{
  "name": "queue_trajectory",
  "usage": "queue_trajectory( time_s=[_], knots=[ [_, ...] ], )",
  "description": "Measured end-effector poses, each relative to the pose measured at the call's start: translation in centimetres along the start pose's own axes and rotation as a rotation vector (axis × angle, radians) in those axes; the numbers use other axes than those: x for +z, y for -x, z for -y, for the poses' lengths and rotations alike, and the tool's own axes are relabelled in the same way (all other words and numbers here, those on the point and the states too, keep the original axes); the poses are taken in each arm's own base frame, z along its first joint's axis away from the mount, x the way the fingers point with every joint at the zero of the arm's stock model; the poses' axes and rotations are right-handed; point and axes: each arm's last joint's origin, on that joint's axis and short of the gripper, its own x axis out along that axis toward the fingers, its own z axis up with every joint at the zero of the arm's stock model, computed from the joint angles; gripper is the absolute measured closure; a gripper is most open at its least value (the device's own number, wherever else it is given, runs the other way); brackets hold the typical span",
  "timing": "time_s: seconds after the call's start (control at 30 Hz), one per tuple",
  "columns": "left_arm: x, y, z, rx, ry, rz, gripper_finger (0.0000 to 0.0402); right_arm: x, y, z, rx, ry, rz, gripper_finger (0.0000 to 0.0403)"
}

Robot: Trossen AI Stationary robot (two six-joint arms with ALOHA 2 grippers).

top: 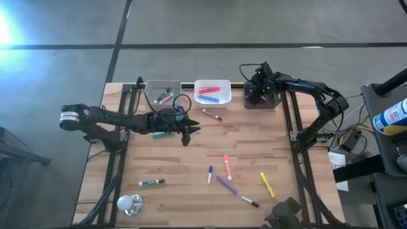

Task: Pick & Place Markers
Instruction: Put the orange marker pen into the gray bin

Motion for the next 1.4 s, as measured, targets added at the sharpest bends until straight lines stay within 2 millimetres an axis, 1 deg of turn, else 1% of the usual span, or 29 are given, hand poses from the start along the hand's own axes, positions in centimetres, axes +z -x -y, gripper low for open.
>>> queue_trajectory(
  time_s=[0.1, 0.23, 0.37, 0.5, 0.6, 0.67, 0.73, 0.87, 0.93, 1.07, 1.17, 1.3, 1.4],
  knots=[
    [-0.4, 0.1, -0.1, -0.006, 0.013, 0.026, 0.028, 0.0, 1.6, -0.1, -0.003, -0.014, 0.038, 0.0269],
    [-0.7, 0.1, -0.3, -0.005, 0.01, 0.035, 0.028, -0.9, 3.8, -1.1, 0.007, -0.011, 0.127, 0.0308],
    [-0.6, 0.2, -0.2, -0.015, 0.011, 0.076, 0.028, -2.5, 5.6, -2.6, 0.038, -0.014, 0.236, 0.0356],
    [-0.7, 0.2, -0.2, -0.015, 0.008, 0.076, 0.028, -4.2, 6.8, -4.2, 0.16, -0.007, 0.391, 0.039],
    [-0.8, 0.2, -0.3, 0.012, -0.007, 0.081, 0.0289, -5.5, 7.4, -5.5, 0.255, 0.004, 0.502, 0.0394],
    [-0.7, 0.2, -0.3, 0.048, -0.01, 0.091, 0.0303, -6.4, 7.7, -6.2, 0.288, 0.002, 0.565, 0.0394],
    [-0.7, 0.2, -0.4, 0.072, -0.009, 0.105, 0.0324, -7.2, 8.0, -6.8, 0.315, 0.001, 0.611, 0.0394],
    [-0.3, 0.3, -0.3, 0.069, -0.004, 0.148, 0.0378, -8.8, 8.3, -7.9, 0.373, 0.013, 0.685, 0.0394],
    [-0.1, 0.3, -0.3, 0.065, -0.002, 0.163, 0.0395, -9.4, 8.3, -8.3, 0.397, 0.019, 0.71, 0.0394],
    [0.1, 0.4, -0.2, 0.059, -0.006, 0.189, 0.0396, -10.2, 8.2, -9.0, 0.429, 0.033, 0.734, 0.0394],
    [0.1, 0.4, -0.2, 0.059, -0.005, 0.188, 0.04, -10.4, 8.0, -9.2, 0.442, 0.034, 0.721, 0.0394],
    [0.1, 0.4, -0.2, 0.059, 0.0, 0.188, 0.0401, -10.6, 8.0, -9.8, 0.558, 0.031, 0.688, 0.0394],
    [0.1, 0.3, -0.2, 0.059, 0.002, 0.188, 0.0401, -11.1, 8.0, -10.6, 0.609, 0.03, 0.66, 0.0394]
  ],
)
